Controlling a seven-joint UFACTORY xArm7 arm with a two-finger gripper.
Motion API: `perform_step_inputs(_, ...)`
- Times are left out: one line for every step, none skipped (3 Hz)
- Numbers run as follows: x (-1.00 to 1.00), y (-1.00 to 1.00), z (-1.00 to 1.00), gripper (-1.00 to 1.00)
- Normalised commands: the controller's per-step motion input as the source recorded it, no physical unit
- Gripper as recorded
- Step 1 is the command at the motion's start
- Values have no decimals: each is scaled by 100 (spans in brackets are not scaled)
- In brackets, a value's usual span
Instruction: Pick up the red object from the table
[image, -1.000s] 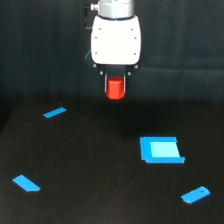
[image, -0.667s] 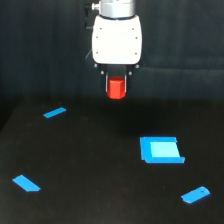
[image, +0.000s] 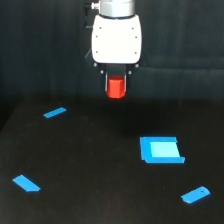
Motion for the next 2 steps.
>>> perform_step_inputs(2,-3,2,-100)
perform_step_inputs(0,10,-1,-97)
